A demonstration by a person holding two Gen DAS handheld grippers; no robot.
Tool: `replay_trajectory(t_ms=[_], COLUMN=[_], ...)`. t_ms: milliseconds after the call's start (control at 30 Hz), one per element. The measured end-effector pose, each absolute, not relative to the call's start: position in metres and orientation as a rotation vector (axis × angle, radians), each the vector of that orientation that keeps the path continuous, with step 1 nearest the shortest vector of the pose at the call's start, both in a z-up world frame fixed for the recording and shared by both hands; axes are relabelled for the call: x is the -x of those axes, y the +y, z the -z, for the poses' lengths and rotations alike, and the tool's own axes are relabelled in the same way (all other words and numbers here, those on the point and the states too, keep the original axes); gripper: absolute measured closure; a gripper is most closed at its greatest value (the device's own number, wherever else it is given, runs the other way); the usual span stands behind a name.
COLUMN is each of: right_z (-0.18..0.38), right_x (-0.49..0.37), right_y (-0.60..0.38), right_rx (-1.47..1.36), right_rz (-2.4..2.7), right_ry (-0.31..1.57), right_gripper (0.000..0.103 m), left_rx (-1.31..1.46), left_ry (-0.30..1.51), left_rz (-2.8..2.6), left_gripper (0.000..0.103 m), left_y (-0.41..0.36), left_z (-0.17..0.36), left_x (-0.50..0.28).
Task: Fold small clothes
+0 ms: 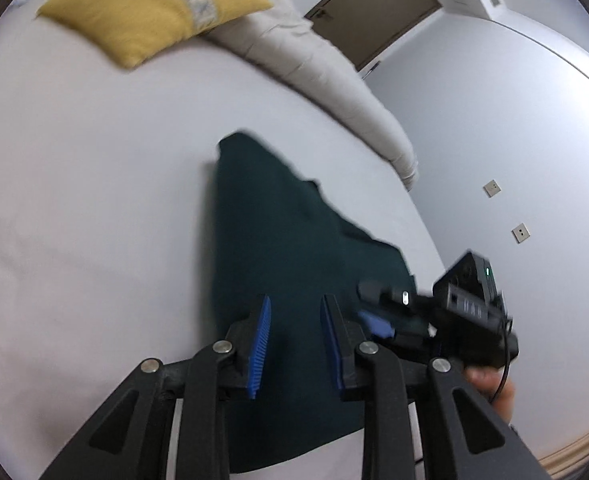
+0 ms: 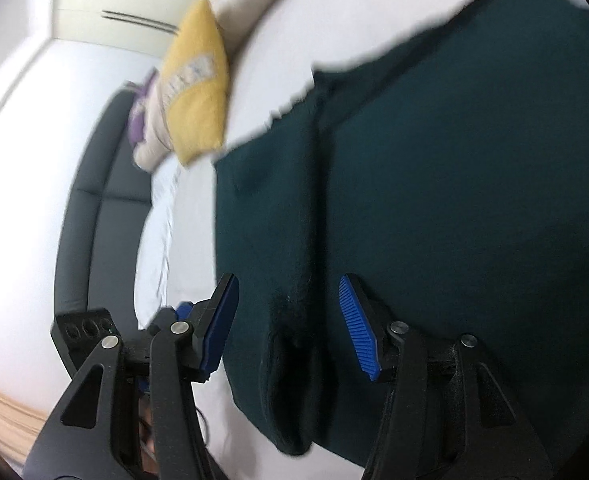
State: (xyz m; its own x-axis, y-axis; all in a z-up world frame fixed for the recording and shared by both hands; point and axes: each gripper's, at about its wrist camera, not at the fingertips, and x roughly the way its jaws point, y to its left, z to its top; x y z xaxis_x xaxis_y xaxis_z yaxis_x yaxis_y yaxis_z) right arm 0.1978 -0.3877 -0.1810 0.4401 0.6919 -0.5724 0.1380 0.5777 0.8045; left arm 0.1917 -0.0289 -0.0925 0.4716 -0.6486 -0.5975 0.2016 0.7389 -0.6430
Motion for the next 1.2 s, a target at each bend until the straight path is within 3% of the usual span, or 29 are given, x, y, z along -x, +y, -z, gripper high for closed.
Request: replay_trajectory(t_ms=[200,333,367,400,433,500,600,767,1067,1200], right_z=[0.176,0.167,0.167,0.168,0.170,0.172,0.161,0.136,0.098,0.112], right_x=[-0.212,-0.215,-0.216,-0.218,-0.219,-0.217,-0.210,-0.196,-0.141,-0.120], right_y=[-0.378,-0.361,-0.356,-0.353,-0.350,-0.350,-0.356,-0.389,-0.514,-0.559], right_rx=[-0.945,-0.889,-0.871,-0.849,-0.815,-0.789,-0.736,-0.671,-0.631,-0.650], right_rz=[-0.392,-0.430,-0.428,-0.418,-0.395,-0.366,-0.352,-0.325,-0.163,-0.097], right_ry=[1.097,1.118,1.124,1.134,1.154,1.163,1.136,1.096,1.018,1.027], right_gripper=[0.052,0.061,0.065,0.080,0.088,0.090,0.092,0.092,0.092,0.092], left_rx=[0.524,0.522,0.516,0.509,0.507,0.511,0.515,0.447,0.293,0.200], left_ry=[0.972,0.987,0.990,0.990,0.989,0.989,0.981,0.934,0.912,0.915], left_rz=[0.561,0.574,0.575,0.573,0.574,0.575,0.587,0.592,0.664,0.672], left_gripper=[0.076,0.076,0.076,0.076,0.076,0.074,0.072,0.046,0.046,0.046], left_y=[-0.028,-0.033,-0.036,-0.036,-0.036,-0.036,-0.039,-0.066,-0.144,-0.182], left_z=[0.109,0.112,0.113,0.113,0.113,0.110,0.102,0.078,0.058,0.062], left_x=[-0.197,-0.197,-0.197,-0.196,-0.195,-0.195,-0.192,-0.187,-0.187,-0.192])
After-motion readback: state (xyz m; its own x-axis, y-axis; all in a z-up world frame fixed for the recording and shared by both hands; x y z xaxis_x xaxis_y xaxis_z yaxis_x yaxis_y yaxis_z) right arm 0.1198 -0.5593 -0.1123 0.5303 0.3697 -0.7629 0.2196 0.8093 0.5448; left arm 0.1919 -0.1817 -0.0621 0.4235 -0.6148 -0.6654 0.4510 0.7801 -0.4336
